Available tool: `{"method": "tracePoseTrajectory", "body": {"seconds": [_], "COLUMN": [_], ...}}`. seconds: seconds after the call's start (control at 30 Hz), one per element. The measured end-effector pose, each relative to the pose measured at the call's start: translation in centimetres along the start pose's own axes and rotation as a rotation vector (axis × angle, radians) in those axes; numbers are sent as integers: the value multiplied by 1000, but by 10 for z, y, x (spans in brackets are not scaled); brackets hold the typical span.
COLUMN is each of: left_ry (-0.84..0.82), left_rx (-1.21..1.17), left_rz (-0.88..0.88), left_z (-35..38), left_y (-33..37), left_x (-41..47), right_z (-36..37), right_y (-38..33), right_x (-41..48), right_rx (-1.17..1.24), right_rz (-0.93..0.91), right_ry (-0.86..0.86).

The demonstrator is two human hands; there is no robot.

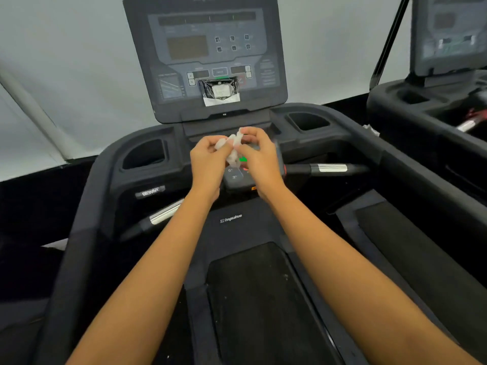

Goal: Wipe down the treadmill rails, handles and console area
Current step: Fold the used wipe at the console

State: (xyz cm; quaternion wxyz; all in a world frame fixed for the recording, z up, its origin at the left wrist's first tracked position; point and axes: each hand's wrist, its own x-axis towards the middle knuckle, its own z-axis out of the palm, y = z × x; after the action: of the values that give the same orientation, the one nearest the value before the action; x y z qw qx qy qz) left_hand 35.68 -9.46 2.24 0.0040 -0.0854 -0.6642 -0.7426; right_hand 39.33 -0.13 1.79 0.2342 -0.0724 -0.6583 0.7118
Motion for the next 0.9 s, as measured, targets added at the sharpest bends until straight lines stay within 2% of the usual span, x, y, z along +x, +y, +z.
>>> {"method": "tracePoseTrajectory", "body": {"seconds": [0.1, 0.17, 0.23, 0.37, 0.6, 0.77, 0.9], "left_ry": [-20, -91, -191, -273, -447, -569, -640], "left_rx": [4, -45, -79, 164, 598, 880, 972], "left_rz": [-69, -173, -299, -447, -365, -346, -306], "left_z": [10, 16, 21, 38, 96, 160, 209], "left_y": [-29, -51, -73, -119, -223, -328, -427], "left_x": [-9, -14, -22, -37, -68, -77, -83], "right_z": [-16, -33, -53, -100, -165, -231, -289], "right_y": [32, 54, 76, 122, 206, 301, 389], "right_x": [-16, -27, -35, -47, -79, -87, -80], "right_rx": [23, -30, -118, -276, -426, -548, -604], "right_rz": [26, 20, 29, 172, 372, 469, 534], "right_ry": [-107, -90, -24, 227, 349, 439, 460]}}
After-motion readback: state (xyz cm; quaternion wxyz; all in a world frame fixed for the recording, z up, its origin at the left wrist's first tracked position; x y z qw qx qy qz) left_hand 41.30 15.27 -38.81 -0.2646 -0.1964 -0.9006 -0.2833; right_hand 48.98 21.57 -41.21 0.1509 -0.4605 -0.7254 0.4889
